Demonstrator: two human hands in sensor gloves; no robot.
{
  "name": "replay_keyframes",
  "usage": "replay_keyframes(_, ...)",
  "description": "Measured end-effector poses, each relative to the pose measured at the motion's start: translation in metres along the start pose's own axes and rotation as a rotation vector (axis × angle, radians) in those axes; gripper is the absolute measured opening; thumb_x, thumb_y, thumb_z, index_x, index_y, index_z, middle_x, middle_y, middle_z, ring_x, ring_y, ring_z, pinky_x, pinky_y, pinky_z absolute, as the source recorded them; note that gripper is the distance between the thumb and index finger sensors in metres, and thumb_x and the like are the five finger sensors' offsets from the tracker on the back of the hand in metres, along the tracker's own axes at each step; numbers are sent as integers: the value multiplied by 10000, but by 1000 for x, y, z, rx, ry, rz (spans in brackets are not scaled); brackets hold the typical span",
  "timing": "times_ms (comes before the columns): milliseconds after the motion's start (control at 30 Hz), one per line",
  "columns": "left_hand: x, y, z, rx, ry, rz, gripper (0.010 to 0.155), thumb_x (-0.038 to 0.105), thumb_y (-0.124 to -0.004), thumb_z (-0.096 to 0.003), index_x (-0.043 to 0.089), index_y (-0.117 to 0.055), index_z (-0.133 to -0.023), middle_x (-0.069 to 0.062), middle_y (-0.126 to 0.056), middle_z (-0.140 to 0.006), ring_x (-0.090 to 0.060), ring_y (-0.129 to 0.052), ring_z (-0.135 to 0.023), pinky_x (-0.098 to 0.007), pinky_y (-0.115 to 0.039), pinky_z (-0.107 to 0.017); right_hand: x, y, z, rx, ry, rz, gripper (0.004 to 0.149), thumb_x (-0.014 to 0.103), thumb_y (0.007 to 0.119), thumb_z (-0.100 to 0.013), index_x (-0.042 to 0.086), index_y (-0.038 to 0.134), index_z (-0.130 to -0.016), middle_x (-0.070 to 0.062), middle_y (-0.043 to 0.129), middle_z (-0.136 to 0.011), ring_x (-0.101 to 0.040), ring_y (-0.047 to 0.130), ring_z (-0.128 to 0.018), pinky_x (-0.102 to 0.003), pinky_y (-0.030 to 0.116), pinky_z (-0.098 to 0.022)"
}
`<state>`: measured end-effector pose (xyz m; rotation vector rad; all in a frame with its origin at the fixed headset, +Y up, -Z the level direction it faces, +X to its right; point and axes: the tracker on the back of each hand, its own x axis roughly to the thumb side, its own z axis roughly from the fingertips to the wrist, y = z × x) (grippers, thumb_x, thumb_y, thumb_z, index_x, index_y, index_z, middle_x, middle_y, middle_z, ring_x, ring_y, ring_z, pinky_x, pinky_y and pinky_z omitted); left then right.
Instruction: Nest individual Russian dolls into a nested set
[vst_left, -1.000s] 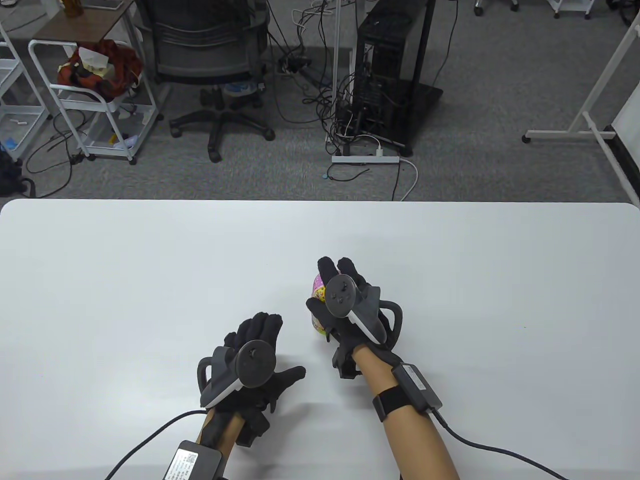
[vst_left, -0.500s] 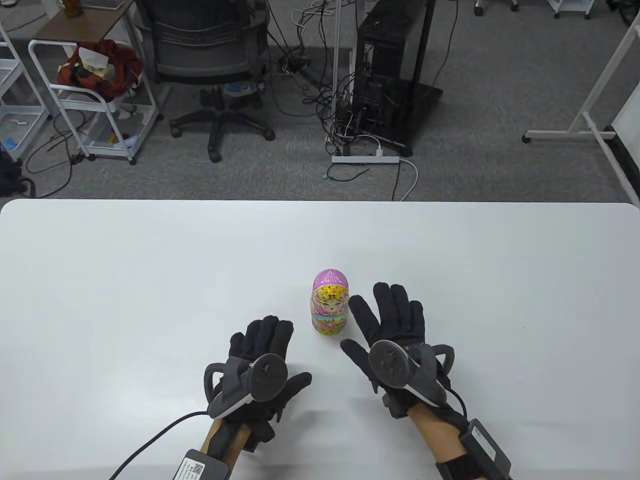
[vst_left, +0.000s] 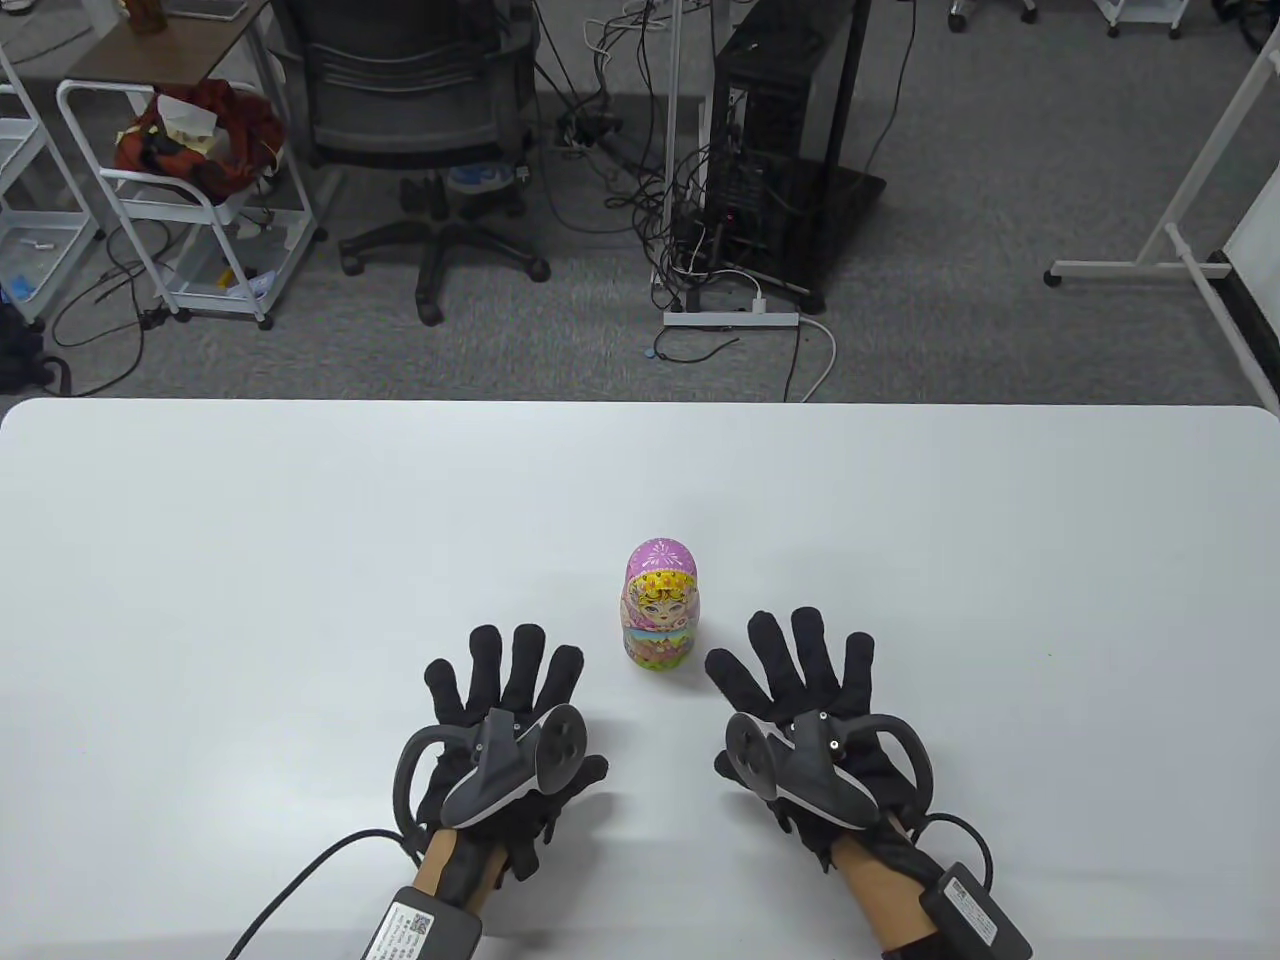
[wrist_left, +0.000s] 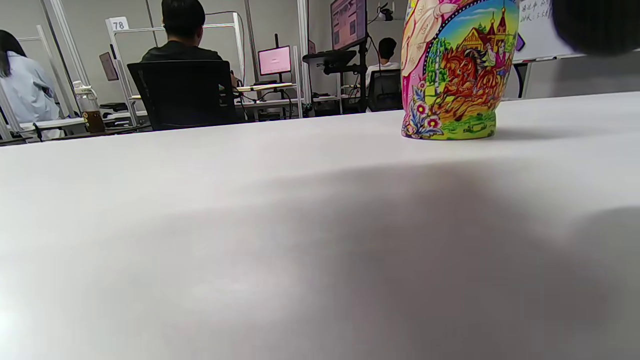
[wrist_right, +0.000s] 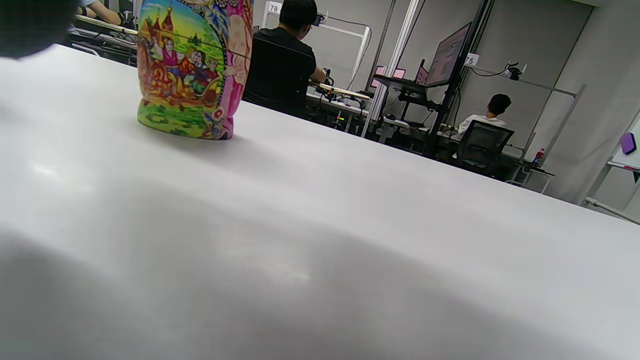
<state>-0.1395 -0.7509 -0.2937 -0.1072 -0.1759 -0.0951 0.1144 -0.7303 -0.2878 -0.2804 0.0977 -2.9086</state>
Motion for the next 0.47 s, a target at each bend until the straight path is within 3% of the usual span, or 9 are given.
replay_keyframes(467, -2, 3, -1, 47, -21, 28, 1022, 821, -624, -373, 362, -57, -1088, -35, 46, -1154, -469, -27, -1072, -786, -106, -629, 0, 9, -4, 41, -19, -77, 920, 750, 695, -376, 526, 18, -957, 71, -163, -1080, -309, -81, -1063, -686, 71, -734)
